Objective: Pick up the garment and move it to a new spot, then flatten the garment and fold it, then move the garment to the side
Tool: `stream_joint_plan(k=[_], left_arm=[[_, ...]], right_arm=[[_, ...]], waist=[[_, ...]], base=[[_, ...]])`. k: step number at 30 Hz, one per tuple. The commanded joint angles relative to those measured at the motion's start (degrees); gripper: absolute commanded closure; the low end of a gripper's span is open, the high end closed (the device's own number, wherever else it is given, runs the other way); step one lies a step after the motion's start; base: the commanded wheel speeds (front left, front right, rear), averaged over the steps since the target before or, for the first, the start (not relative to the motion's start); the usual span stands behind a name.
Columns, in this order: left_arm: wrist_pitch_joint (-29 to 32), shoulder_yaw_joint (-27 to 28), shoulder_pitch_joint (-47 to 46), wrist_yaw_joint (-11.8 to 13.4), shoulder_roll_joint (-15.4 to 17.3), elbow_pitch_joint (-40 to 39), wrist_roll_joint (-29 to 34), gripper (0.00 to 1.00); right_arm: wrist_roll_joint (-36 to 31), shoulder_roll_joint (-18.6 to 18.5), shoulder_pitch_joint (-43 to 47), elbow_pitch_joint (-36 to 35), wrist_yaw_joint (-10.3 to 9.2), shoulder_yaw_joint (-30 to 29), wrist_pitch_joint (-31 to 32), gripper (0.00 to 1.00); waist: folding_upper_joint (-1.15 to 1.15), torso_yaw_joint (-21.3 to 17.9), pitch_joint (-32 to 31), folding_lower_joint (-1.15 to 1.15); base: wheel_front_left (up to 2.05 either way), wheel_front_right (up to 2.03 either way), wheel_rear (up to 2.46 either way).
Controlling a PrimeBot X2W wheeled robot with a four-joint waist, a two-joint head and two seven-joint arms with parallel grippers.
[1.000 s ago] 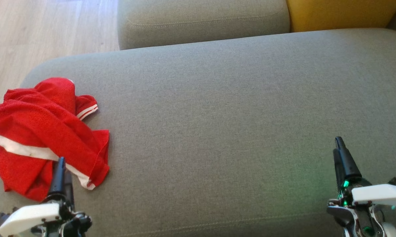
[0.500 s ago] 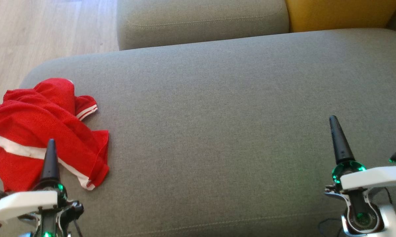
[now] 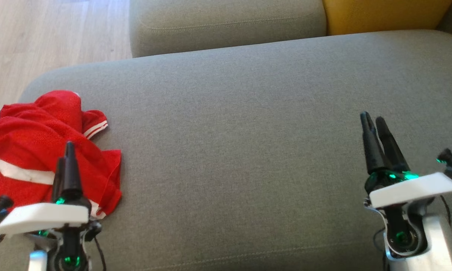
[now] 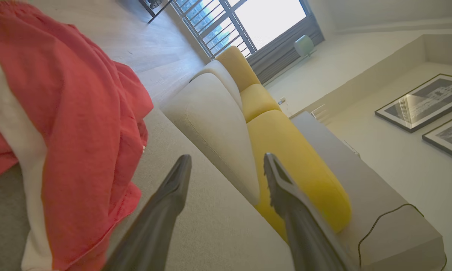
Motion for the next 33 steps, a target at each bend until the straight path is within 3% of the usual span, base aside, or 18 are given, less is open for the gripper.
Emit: stream_joint_plan(k=[1,5,14,26,33], left_arm=[[-0.6,0.24,-3.0,0.41,0.75,-3.07,2.71,0.0],[-1.27,-2.12,-2.8,1.53,1.55,-4.11,8.2,0.0],[-2.61,-9.04,-1.94,7.32,5.94,-2.68,17.39,0.0],[-4.61,-20.12,-2.5,18.78,13.02,1.48,28.62,0.0],[-5.79,-25.3,-3.6,25.06,15.32,2.98,33.15,0.0]], right_arm=[[-2.9,-0.51,-3.57,-3.24,0.0,1.19,-0.85,0.0],[-6.74,-0.53,-3.75,-4.49,0.0,2.02,-1.53,0.0],[-13.96,-0.56,-3.48,-5.52,-0.01,4.13,-2.88,0.0],[-22.87,-0.6,-1.51,-1.97,-0.01,5.52,-4.91,0.0],[-26.41,-0.63,-1.44,0.26,-0.01,6.2,-6.09,0.0]], waist=[[0.0,-0.07,-0.01,0.0],[0.0,-0.24,-0.03,0.0],[0.0,-0.25,-0.3,0.0],[0.0,-0.71,-1.21,0.0],[0.0,-0.99,-1.53,0.0]], base=[[0.0,0.0,0.0],[0.0,0.0,0.0],[0.0,0.0,0.0],[0.0,0.0,0.0],[0.0,0.0,0.0]])
